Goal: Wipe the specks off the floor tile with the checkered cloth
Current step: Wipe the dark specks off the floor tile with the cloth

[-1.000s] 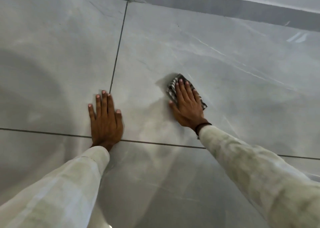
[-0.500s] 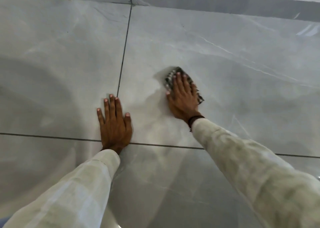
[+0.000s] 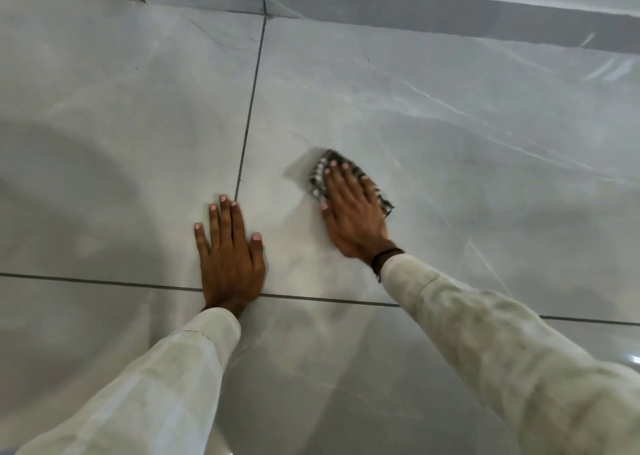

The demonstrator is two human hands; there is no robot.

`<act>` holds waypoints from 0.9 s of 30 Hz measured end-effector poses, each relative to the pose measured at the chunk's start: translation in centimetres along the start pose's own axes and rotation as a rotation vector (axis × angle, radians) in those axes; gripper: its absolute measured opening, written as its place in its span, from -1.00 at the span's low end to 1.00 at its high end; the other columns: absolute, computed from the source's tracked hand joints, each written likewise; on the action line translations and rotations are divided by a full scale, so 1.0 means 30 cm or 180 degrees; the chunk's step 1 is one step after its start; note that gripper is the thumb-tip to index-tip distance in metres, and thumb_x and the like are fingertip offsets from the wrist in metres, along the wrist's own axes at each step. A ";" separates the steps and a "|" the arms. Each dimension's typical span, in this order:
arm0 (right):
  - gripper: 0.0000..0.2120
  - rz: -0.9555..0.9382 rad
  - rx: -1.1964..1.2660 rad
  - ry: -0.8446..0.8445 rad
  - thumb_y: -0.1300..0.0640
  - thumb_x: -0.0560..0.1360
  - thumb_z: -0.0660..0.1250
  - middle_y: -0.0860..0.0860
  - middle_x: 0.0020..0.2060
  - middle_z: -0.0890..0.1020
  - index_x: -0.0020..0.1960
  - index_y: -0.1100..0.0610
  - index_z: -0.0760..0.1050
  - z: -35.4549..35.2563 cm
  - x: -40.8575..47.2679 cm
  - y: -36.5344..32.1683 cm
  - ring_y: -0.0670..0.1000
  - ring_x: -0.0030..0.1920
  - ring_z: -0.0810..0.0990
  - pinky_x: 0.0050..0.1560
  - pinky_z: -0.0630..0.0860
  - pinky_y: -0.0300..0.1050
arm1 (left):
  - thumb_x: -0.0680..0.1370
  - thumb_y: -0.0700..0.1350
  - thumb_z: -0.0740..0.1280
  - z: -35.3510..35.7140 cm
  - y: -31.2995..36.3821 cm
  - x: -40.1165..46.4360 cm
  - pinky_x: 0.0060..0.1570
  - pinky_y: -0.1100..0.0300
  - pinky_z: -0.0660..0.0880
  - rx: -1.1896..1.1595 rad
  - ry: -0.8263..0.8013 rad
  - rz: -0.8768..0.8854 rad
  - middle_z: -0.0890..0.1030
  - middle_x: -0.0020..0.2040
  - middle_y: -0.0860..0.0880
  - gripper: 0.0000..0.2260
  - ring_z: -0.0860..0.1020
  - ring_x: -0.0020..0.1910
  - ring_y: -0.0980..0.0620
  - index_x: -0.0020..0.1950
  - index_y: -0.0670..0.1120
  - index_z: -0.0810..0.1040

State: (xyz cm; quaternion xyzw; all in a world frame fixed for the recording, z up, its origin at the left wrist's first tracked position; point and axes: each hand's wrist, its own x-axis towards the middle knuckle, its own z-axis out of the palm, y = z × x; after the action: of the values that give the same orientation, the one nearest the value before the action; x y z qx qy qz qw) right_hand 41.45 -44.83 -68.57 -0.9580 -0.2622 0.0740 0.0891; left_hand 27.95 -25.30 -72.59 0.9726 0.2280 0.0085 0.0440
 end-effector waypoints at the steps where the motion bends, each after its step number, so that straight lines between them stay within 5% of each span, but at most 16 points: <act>1: -0.44 -0.0285 -0.0044 -0.0057 -0.05 0.73 -0.01 0.02 0.70 0.15 0.69 0.09 0.09 0.008 -0.040 -0.004 0.05 0.71 0.06 0.67 0.08 0.17 | 0.71 0.06 0.02 -0.002 0.000 -0.001 0.69 -0.26 0.03 -0.0006 -0.0012 0.0001 0.03 0.77 -0.17 -0.36 0.06 0.76 -0.16 0.74 -0.18 0.01; 5: -0.47 -0.0739 -0.0057 -0.0139 -0.03 0.73 0.05 0.02 0.67 0.22 0.67 0.08 0.16 -0.009 -0.173 0.186 0.06 0.69 0.13 0.67 0.17 0.14 | 0.71 0.06 0.01 -0.001 -0.001 0.000 0.69 -0.27 0.02 -0.0049 -0.0037 -0.0006 0.03 0.77 -0.17 -0.36 0.05 0.76 -0.17 0.74 -0.18 0.01; 8: -0.45 -0.0045 -0.0022 -0.0084 -0.05 0.72 0.02 0.02 0.68 0.19 0.68 0.06 0.13 -0.037 -0.094 0.281 0.07 0.70 0.11 0.64 0.18 0.16 | 0.71 0.06 0.01 0.001 0.002 -0.001 0.70 -0.26 0.00 -0.0051 -0.0021 -0.0005 0.02 0.77 -0.17 -0.36 0.04 0.76 -0.17 0.74 -0.18 0.00; 12: -0.45 0.0516 0.0080 0.0055 -0.05 0.74 0.01 0.01 0.71 0.10 0.69 0.05 0.05 -0.030 0.122 0.129 0.06 0.71 0.02 0.68 0.03 0.13 | 0.71 0.06 0.00 0.002 -0.001 -0.002 0.70 -0.26 0.01 0.0002 0.0004 0.0007 0.03 0.77 -0.17 -0.36 0.04 0.76 -0.17 0.74 -0.18 0.00; 17: -0.45 -0.0483 0.0036 -0.0077 -0.02 0.72 0.03 0.01 0.69 0.16 0.68 0.07 0.11 0.022 0.065 -0.073 0.06 0.70 0.07 0.67 0.06 0.17 | 0.71 0.04 0.01 0.000 -0.002 0.003 0.70 -0.27 0.01 0.0001 0.0018 0.0037 0.04 0.77 -0.18 -0.37 0.06 0.76 -0.17 0.74 -0.19 0.02; 21: -0.45 -0.0967 0.0059 -0.0152 -0.01 0.71 0.06 -0.04 0.69 0.19 0.68 0.02 0.12 0.050 -0.146 -0.015 0.01 0.70 0.09 0.69 0.07 0.12 | 0.71 0.03 0.01 -0.007 -0.003 0.002 0.69 -0.28 0.02 -0.0094 0.0004 0.0045 0.07 0.77 -0.18 -0.38 0.08 0.76 -0.18 0.74 -0.20 0.04; 27: -0.46 0.0551 0.0030 0.0096 -0.02 0.69 0.07 -0.01 0.67 0.23 0.66 0.03 0.20 -0.032 -0.285 0.334 0.06 0.68 0.15 0.62 0.22 0.20 | 0.70 0.04 -0.01 -0.011 -0.001 0.000 0.69 -0.28 0.01 -0.0058 -0.0076 0.0016 0.05 0.77 -0.17 -0.37 0.06 0.76 -0.17 0.73 -0.20 0.04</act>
State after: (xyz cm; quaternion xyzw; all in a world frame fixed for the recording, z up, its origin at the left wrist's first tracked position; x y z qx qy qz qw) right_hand 39.25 -57.85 -68.93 -0.9777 -0.1767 0.0682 0.0908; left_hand 27.92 -25.24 -72.28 0.9728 0.2250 -0.0008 0.0556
